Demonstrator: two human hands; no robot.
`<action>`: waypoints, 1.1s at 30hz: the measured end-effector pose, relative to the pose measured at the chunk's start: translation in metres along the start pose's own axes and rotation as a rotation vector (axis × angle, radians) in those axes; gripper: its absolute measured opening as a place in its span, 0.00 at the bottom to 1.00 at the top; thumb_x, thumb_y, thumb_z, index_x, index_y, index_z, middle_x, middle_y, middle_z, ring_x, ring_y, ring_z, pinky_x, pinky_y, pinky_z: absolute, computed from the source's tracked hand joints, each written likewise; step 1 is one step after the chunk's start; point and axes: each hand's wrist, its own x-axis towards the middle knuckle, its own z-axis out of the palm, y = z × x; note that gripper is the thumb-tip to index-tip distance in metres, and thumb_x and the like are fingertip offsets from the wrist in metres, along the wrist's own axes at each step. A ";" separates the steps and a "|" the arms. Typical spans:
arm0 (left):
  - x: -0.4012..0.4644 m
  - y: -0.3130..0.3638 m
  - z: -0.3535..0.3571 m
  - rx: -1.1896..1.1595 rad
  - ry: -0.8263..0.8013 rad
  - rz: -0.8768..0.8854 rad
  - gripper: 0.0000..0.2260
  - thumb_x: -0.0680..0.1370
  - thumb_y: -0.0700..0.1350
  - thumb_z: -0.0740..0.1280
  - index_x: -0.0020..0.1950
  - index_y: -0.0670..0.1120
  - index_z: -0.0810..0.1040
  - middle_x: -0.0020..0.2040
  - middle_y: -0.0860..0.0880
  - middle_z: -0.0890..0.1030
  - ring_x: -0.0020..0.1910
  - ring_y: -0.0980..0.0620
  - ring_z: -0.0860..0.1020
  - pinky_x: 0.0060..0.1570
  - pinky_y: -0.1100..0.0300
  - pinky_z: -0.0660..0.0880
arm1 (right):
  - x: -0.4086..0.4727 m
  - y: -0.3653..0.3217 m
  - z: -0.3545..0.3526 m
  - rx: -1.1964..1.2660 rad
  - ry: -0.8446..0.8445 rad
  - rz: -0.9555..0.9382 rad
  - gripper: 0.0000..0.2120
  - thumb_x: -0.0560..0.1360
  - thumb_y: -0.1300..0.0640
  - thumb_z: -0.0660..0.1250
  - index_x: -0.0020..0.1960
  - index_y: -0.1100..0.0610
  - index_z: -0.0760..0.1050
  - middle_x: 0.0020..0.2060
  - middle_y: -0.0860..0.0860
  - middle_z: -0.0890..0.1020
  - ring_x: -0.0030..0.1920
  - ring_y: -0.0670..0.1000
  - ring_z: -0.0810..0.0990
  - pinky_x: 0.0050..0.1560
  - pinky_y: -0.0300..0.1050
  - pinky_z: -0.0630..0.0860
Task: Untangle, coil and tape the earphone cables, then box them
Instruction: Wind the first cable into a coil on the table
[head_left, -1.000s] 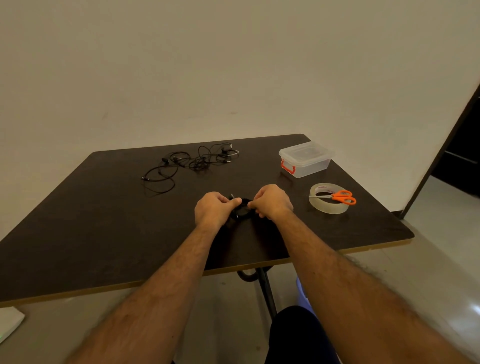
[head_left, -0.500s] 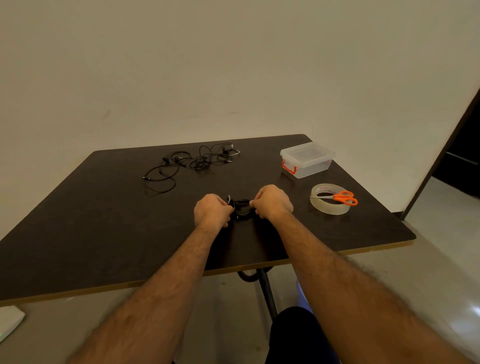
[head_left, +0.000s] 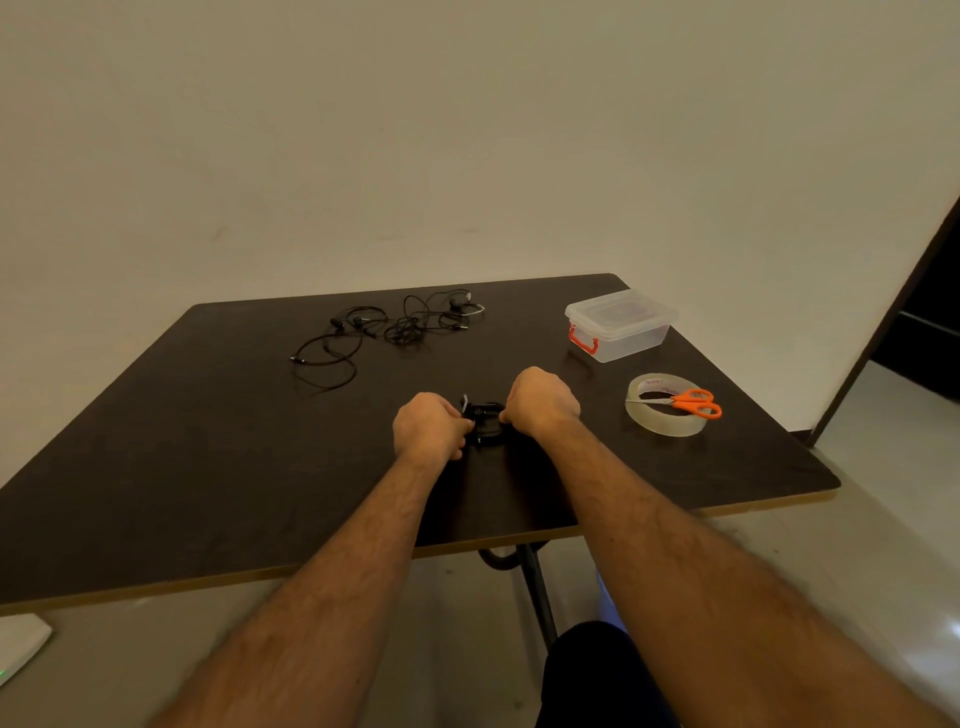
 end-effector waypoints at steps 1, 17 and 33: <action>0.000 0.000 0.000 0.001 -0.002 -0.001 0.04 0.76 0.48 0.73 0.47 0.49 0.81 0.37 0.51 0.83 0.31 0.56 0.81 0.29 0.64 0.74 | 0.001 -0.001 0.000 -0.009 -0.013 0.003 0.06 0.76 0.55 0.70 0.47 0.56 0.75 0.38 0.50 0.76 0.37 0.48 0.76 0.39 0.44 0.75; 0.000 -0.004 -0.001 -0.035 -0.003 0.026 0.12 0.76 0.47 0.73 0.57 0.47 0.77 0.40 0.49 0.82 0.32 0.56 0.80 0.28 0.63 0.74 | -0.002 0.004 -0.012 0.351 -0.018 -0.180 0.03 0.74 0.61 0.72 0.44 0.54 0.80 0.43 0.49 0.83 0.46 0.46 0.81 0.50 0.45 0.79; 0.024 -0.010 -0.021 -0.142 -0.097 0.308 0.05 0.75 0.40 0.72 0.46 0.50 0.80 0.41 0.48 0.84 0.39 0.53 0.83 0.35 0.61 0.78 | -0.011 -0.007 -0.031 0.030 0.159 -0.650 0.04 0.78 0.60 0.67 0.51 0.55 0.80 0.43 0.50 0.82 0.44 0.49 0.78 0.48 0.46 0.77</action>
